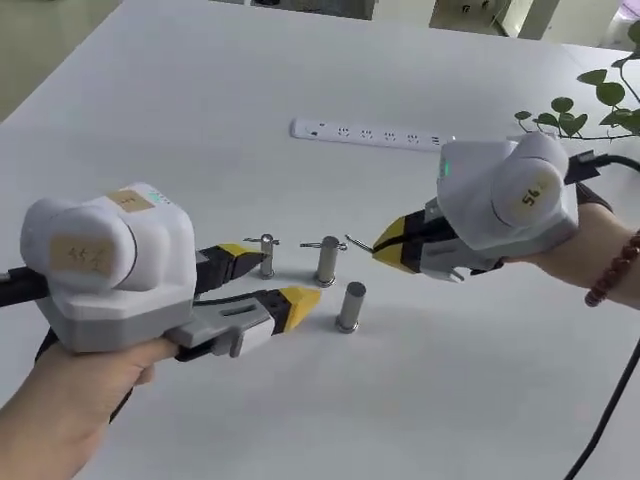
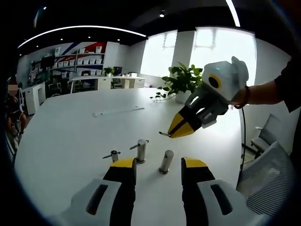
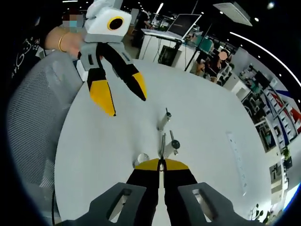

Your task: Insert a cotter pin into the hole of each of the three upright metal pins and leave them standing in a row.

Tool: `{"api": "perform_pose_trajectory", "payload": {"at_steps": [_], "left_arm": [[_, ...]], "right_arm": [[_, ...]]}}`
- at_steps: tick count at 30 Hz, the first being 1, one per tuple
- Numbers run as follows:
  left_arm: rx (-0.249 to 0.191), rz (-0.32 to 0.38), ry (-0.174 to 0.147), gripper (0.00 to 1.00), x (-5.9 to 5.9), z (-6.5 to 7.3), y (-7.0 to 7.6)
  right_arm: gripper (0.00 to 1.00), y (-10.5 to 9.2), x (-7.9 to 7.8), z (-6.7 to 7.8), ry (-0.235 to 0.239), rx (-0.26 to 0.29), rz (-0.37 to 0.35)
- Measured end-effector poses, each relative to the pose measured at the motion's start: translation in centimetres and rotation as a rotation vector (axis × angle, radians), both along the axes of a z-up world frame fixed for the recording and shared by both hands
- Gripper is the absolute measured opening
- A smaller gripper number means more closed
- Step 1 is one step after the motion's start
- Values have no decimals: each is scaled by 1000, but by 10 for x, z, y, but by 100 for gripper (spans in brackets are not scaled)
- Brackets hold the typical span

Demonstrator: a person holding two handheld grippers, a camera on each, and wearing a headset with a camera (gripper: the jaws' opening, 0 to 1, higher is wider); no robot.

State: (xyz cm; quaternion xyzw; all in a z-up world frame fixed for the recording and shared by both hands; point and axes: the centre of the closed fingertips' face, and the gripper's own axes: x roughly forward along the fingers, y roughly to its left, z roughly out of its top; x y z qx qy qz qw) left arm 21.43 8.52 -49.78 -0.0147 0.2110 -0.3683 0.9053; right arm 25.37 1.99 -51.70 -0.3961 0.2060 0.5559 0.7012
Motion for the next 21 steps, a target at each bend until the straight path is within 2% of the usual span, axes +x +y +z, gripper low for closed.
{"api": "perform_pose_trajectory", "payload": {"at_steps": [5, 10, 12, 13, 21], "left_arm": [[-54, -6, 26, 30, 0, 3, -9], [-70, -12, 49, 29, -1, 2, -15], [-76, -12, 56, 28, -2, 2, -16], [-95, -16, 69, 27, -3, 2, -19], [-176, -13, 107, 20, -6, 11, -25]], "right_arm": [[0, 7, -12, 2, -15, 9, 41], [0, 15, -26, 6, -41, 17, 95], [0, 18, -30, 8, -34, 29, 107], [0, 19, -32, 9, -33, 34, 112], [0, 26, -46, 12, -67, 30, 186]]}}
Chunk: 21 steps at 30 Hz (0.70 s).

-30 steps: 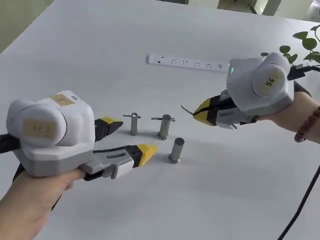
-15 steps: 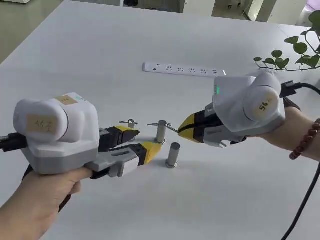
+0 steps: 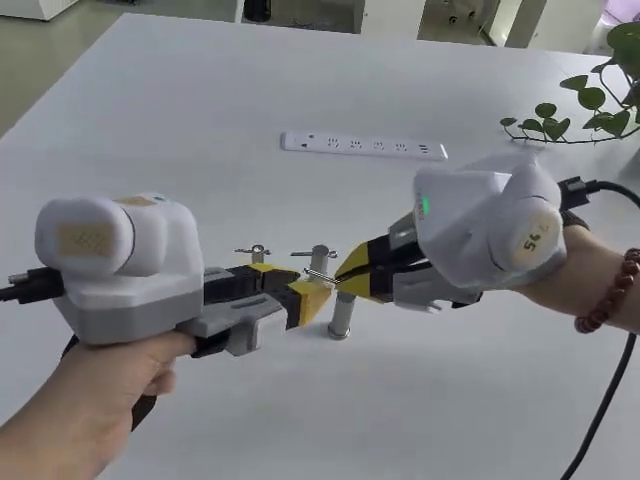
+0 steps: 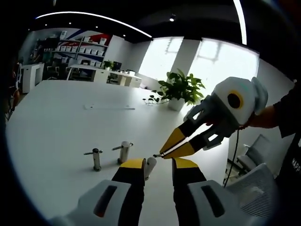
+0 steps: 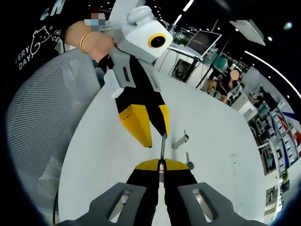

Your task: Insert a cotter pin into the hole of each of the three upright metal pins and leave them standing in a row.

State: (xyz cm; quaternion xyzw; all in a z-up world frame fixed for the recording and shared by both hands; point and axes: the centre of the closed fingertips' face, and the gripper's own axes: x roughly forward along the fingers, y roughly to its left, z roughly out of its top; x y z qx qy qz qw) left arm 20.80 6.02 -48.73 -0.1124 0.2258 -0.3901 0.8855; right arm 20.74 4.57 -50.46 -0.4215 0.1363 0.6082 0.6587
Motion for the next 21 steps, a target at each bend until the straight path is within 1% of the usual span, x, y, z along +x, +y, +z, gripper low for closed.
{"api": "perform_pose_trajectory", "payload": {"at_steps": [5, 9, 14, 21], "left_arm": [[-26, -2, 16, 13, -2, 2, -2], [-40, -1, 27, 11, -3, 2, -3], [-62, 7, 43, 5, -4, 2, -2], [-89, 17, 59, 1, -4, 3, -1]], "right_arm": [[0, 2, -3, 1, -19, -6, 20], [0, 3, -5, 3, -29, -7, 30], [0, 4, -6, 4, -39, -8, 37], [0, 7, -8, 6, -55, -12, 48]]}}
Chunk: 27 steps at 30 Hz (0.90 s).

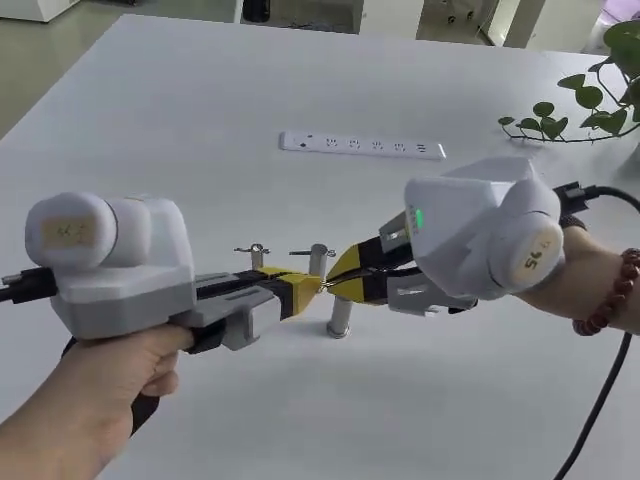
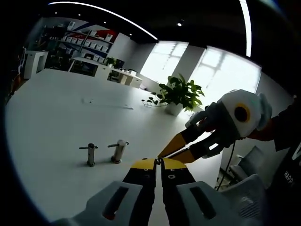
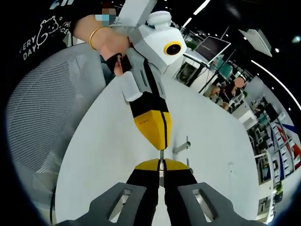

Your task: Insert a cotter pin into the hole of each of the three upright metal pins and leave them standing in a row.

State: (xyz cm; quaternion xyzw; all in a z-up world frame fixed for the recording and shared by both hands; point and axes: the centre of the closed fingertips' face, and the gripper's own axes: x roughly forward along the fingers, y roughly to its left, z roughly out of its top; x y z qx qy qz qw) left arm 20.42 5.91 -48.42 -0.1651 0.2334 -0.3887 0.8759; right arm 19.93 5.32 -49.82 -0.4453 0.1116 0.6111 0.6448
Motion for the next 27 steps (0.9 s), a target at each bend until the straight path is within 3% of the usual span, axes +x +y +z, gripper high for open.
{"api": "perform_pose_trajectory", "payload": {"at_steps": [6, 9, 15, 19, 25, 27], "left_arm": [[-2, -12, -11, 1, -2, 1, 0], [14, -19, -46, 0, -3, 4, 0], [45, -49, -91, 0, -3, 8, 0], [65, -75, -126, 0, -5, 11, 1], [96, -110, -149, 0, -8, 9, 4], [113, -123, -160, 0, -9, 7, 5]], "right_arm": [[0, 1, -1, 1, -5, 1, 3], [0, 1, -1, 3, -3, 12, -5], [0, 1, 0, 5, 78, 79, -64], [0, -2, -1, 6, 167, 124, -114], [3, -5, -2, 7, 311, 202, -181], [5, -6, -6, 7, 384, 228, -213]]}}
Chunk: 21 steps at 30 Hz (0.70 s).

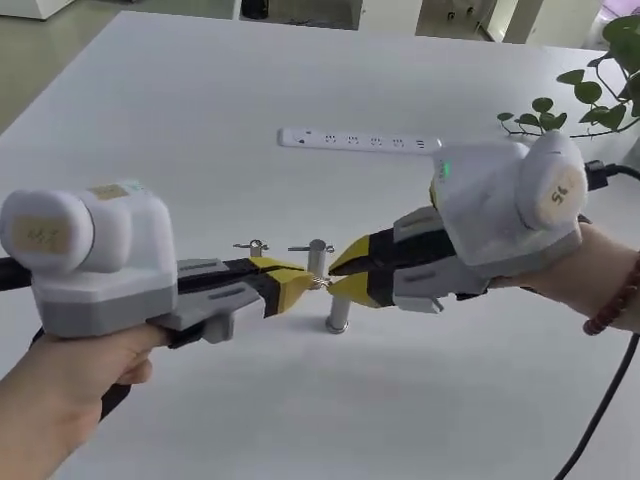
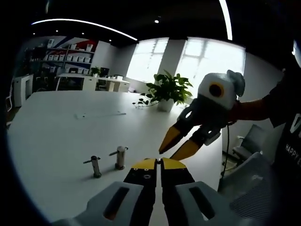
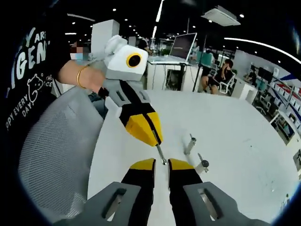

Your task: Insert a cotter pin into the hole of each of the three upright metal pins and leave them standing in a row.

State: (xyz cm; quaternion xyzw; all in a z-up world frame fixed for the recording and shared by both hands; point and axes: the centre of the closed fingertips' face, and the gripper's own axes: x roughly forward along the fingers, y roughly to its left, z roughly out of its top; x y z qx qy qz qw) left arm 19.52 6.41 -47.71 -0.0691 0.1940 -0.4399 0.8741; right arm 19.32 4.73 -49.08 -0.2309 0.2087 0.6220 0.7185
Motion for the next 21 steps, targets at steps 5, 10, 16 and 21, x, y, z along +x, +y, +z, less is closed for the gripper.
{"api": "perform_pose_trajectory", "payload": {"at_steps": [5, 10, 16, 21], "left_arm": [[13, -47, -18, 0, -6, -1, -1], [7, -98, -32, 0, -14, 0, -2], [-15, -181, -36, 0, -27, 2, -7], [-31, -220, -28, 0, -35, 1, -10]], "right_arm": [[8, -3, -4, 0, 114, 48, -22], [8, -6, -14, -3, 204, 71, -21], [9, -10, -26, -8, 313, 102, -17], [8, -10, -39, -7, 378, 122, 19]]}}
